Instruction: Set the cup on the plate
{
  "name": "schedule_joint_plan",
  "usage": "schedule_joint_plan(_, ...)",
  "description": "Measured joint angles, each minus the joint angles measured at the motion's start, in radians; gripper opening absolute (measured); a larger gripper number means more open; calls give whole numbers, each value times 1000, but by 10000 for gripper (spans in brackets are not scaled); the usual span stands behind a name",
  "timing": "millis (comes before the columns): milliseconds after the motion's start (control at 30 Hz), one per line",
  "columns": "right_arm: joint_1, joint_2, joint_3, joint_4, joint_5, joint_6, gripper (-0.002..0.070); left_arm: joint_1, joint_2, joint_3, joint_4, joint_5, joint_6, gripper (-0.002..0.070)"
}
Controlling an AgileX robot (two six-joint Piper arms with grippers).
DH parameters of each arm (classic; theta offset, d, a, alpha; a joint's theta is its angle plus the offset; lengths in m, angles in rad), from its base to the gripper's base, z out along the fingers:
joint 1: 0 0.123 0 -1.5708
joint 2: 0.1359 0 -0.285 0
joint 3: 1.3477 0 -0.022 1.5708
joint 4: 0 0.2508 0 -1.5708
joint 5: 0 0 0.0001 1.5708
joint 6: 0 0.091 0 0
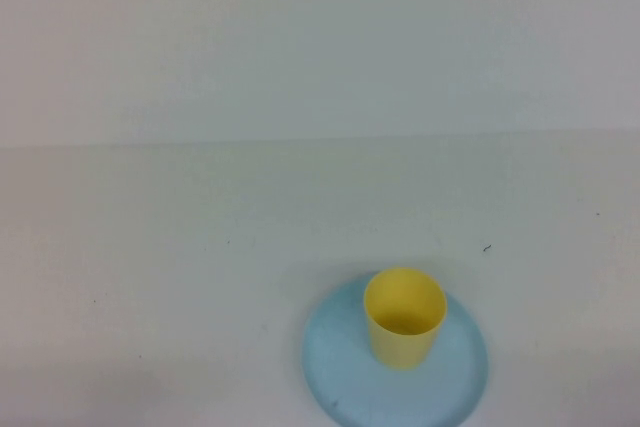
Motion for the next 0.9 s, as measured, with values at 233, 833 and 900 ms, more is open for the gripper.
schedule_joint_plan(233, 0, 0, 0, 0, 0, 0, 15, -39, 0, 0, 0, 0, 0, 1)
schedule_joint_plan(833, 0, -50, 0, 0, 0, 0, 15, -120, -2, 0, 0, 0, 0, 1)
schedule_joint_plan(900, 0, -50, 0, 0, 0, 0, 15, -120, -2, 0, 0, 0, 0, 1)
